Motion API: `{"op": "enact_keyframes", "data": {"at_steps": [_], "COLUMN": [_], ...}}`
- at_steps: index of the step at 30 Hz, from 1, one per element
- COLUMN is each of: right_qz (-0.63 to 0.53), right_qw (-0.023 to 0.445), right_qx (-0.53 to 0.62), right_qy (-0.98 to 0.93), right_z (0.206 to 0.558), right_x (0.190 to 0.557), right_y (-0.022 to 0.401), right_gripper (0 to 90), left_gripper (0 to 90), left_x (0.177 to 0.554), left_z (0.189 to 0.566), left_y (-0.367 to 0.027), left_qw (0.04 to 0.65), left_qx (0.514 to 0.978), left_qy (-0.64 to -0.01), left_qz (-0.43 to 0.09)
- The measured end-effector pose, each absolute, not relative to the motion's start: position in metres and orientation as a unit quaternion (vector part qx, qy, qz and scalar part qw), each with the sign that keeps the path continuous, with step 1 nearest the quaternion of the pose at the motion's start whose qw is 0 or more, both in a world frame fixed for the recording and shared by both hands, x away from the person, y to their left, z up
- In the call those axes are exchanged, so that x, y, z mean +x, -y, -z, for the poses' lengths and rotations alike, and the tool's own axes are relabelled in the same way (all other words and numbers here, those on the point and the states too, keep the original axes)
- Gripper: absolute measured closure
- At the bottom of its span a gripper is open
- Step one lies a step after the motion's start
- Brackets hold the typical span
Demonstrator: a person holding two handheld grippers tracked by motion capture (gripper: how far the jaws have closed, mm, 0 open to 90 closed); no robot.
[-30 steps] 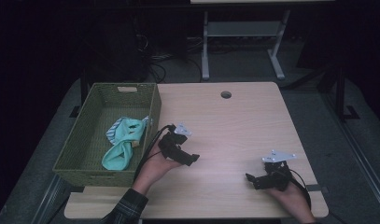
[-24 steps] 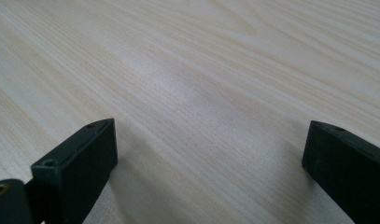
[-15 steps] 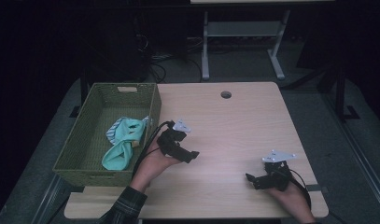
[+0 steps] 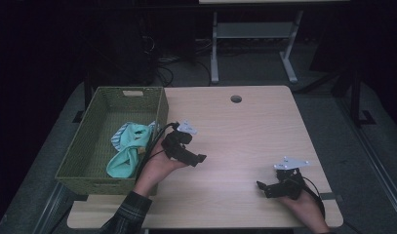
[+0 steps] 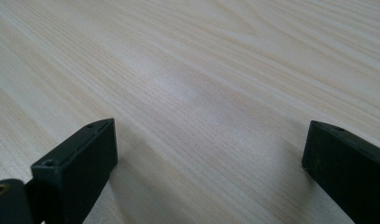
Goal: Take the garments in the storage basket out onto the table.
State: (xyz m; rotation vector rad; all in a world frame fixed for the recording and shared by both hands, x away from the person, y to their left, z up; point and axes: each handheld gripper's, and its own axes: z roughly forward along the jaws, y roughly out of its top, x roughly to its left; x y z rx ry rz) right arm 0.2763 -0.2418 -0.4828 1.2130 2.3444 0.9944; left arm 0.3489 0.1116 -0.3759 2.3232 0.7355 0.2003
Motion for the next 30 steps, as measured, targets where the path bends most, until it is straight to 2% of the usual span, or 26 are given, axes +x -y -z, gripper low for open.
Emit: {"op": "enact_keyframes", "data": {"at_steps": [30], "right_qz": [-0.348], "right_qw": [0.159], "right_qx": [0.424], "right_qy": [-0.821], "right_z": [0.483], "right_x": [0.277], "right_y": [0.242], "right_gripper": [2.7], "left_gripper": [15.0], "left_x": [0.355], "left_z": [0.350], "left_y": [-0.140], "left_qw": [0.355], "left_qx": [0.886], "left_qy": [-0.283], "left_qz": [-0.091]}}
